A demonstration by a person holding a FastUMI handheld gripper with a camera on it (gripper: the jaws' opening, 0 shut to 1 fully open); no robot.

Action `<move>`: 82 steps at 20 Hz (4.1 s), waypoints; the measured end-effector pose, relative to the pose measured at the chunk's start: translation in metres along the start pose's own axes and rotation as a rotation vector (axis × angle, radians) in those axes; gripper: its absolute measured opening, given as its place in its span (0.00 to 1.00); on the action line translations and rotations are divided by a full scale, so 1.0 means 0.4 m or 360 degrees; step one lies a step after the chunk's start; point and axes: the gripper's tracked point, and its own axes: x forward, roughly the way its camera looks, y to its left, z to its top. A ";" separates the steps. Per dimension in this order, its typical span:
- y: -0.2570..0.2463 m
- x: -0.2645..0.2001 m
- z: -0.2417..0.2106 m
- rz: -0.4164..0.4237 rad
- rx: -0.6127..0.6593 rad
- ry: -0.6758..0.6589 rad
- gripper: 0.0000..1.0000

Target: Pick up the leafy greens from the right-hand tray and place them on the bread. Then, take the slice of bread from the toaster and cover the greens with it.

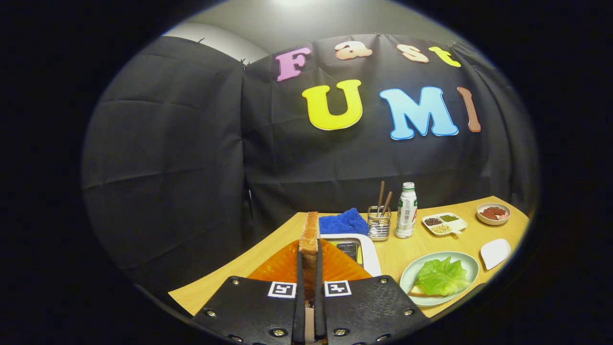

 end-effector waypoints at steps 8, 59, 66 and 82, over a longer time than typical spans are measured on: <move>-0.027 -0.041 0.105 0.0051 0.0013 -0.0092 0.07; -0.528 -0.112 -0.134 -0.0258 0.0044 0.0184 0.08; -0.526 -0.072 -0.173 -0.0147 0.0205 0.0233 0.08; -0.687 -0.061 -0.258 -0.0339 -0.0066 0.0319 0.19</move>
